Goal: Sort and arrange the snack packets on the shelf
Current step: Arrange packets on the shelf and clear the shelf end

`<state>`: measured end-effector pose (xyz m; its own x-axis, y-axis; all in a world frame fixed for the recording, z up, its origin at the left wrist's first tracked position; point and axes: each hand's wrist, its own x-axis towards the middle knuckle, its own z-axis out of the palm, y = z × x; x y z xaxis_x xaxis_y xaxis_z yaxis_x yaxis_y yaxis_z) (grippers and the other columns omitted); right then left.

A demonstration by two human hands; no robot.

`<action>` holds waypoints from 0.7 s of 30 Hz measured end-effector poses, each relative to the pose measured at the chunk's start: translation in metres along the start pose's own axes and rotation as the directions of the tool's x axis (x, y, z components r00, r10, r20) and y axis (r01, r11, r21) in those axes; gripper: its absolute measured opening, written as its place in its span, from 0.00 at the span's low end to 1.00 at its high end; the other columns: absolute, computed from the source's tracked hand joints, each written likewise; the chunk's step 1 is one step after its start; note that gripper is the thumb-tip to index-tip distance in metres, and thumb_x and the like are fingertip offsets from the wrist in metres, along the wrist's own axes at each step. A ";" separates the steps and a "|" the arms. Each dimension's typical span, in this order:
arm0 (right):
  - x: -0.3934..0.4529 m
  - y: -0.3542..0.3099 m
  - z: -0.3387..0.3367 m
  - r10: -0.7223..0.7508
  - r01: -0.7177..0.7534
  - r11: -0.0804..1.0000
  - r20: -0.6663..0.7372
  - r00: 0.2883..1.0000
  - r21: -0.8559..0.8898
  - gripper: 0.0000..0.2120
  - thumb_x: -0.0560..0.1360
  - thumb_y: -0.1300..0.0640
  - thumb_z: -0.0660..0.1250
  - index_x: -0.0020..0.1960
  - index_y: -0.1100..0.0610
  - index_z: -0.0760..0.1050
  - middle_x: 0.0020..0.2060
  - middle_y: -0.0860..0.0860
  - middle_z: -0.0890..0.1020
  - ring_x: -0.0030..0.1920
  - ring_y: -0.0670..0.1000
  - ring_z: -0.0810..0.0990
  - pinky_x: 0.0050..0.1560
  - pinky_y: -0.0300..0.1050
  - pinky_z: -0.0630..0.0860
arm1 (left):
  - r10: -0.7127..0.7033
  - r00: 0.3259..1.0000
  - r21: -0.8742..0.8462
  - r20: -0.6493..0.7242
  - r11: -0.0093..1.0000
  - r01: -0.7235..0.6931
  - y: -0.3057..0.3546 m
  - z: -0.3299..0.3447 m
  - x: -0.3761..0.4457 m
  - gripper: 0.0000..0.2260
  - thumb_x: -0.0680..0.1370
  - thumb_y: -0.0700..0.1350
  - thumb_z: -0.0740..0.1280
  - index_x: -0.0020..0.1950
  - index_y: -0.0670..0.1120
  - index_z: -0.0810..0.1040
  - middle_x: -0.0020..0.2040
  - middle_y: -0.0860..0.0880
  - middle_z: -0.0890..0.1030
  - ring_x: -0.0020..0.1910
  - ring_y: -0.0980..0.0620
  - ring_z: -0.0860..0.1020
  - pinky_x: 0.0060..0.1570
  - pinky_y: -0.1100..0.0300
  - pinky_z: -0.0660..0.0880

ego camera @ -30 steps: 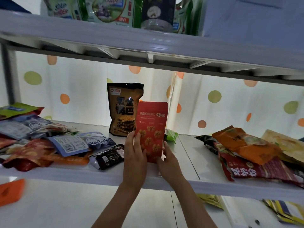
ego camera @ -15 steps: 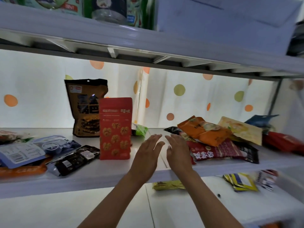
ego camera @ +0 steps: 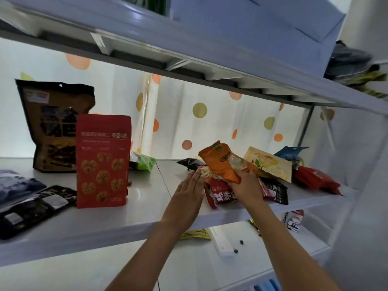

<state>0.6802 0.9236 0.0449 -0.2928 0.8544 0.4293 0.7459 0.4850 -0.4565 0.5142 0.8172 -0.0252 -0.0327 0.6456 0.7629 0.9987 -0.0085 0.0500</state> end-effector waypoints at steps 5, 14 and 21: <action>-0.006 -0.005 0.001 -0.019 0.036 0.995 -0.170 0.985 0.097 0.17 0.77 0.63 0.63 0.64 0.55 0.80 0.66 0.57 0.76 0.61 0.59 0.76 0.59 0.44 0.71 | -0.037 0.998 -0.037 -0.054 0.999 0.035 -0.001 -0.002 -0.002 0.23 0.80 0.46 0.65 0.73 0.40 0.66 0.73 0.41 0.68 0.73 0.43 0.67 0.67 0.55 0.66; -0.045 -0.051 -0.035 -0.023 0.211 0.873 -0.396 0.918 0.439 0.15 0.79 0.66 0.64 0.64 0.58 0.79 0.59 0.53 0.82 0.55 0.49 0.80 0.52 0.34 0.73 | -0.440 0.882 -0.756 0.167 0.518 0.401 0.002 -0.047 -0.001 0.24 0.78 0.60 0.62 0.70 0.50 0.67 0.67 0.51 0.73 0.65 0.51 0.73 0.62 0.56 0.72; -0.132 -0.048 0.000 -0.118 0.298 0.895 -0.468 0.876 0.332 0.19 0.77 0.71 0.65 0.65 0.58 0.78 0.70 0.52 0.72 0.69 0.47 0.69 0.66 0.24 0.62 | -0.458 0.735 -0.863 0.501 -0.325 0.386 0.016 -0.112 -0.020 0.31 0.70 0.59 0.74 0.69 0.49 0.70 0.61 0.47 0.79 0.57 0.46 0.80 0.49 0.45 0.81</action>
<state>0.6831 0.7872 0.0098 -0.0645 0.6035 0.7947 0.3819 0.7507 -0.5391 0.5264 0.7190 0.0325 -0.4618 0.8606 0.2148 -0.3711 -0.4074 0.8345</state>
